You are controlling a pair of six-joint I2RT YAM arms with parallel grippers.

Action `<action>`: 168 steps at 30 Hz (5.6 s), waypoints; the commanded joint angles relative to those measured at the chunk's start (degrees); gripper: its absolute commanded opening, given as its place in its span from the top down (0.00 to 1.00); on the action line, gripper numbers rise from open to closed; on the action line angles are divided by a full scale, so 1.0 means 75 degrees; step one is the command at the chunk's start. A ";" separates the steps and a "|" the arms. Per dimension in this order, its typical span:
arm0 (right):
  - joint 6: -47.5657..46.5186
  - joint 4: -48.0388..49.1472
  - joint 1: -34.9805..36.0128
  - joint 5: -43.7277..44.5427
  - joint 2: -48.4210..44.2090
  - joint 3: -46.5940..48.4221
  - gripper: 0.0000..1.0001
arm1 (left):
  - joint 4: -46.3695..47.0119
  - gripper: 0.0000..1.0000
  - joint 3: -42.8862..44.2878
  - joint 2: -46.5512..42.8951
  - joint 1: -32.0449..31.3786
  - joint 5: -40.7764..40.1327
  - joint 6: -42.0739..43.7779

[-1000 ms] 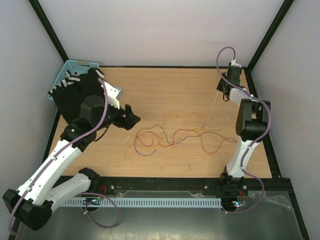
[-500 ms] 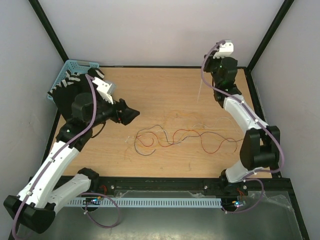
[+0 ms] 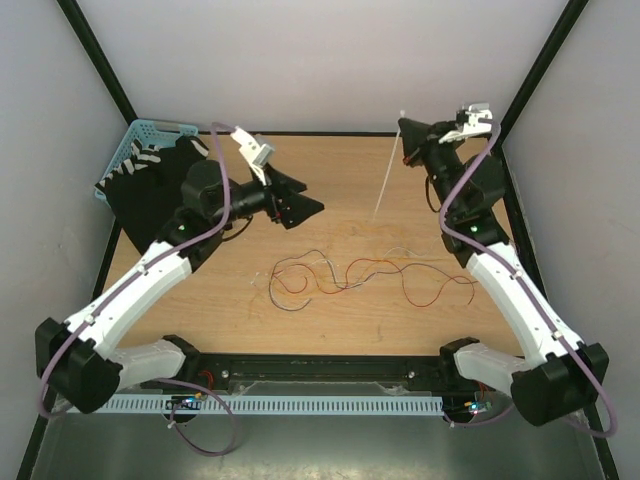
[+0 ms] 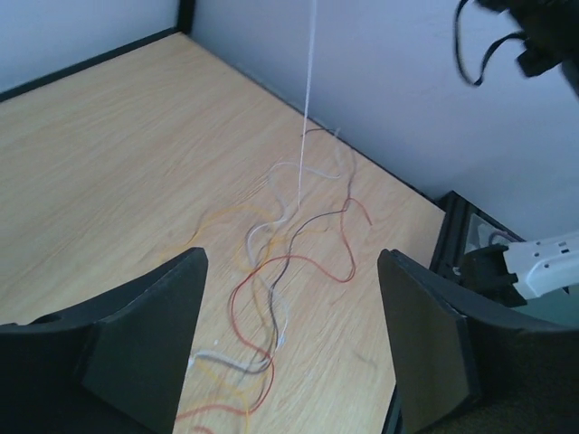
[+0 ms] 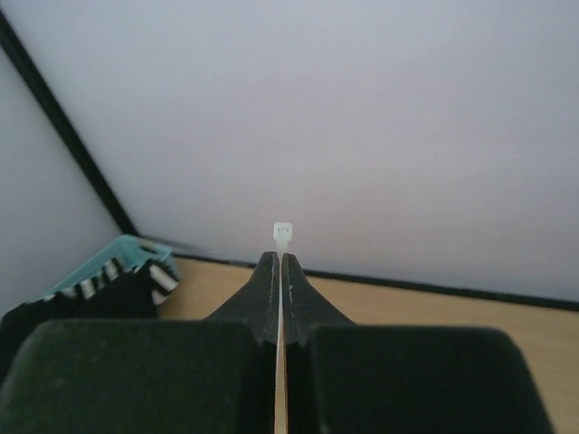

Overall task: Zip-tie the wires
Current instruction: Pick up the ribbon at the center of the board.

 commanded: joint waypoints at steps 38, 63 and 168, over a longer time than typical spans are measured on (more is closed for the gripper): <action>0.1733 -0.1986 0.0910 -0.0928 -0.1620 -0.1154 0.92 | 0.2658 1.00 0.1928 0.3260 -0.2083 -0.0628 0.0225; 0.2492 0.1141 0.0907 -0.5466 -0.1664 -0.3152 0.26 | 0.5179 1.00 -0.0344 0.1883 -0.0878 0.0339 -0.3304; 0.0116 -0.2875 0.1009 -0.2168 -0.2902 -0.3673 0.02 | 0.7129 1.00 0.0870 0.5195 0.0014 -0.2379 0.0568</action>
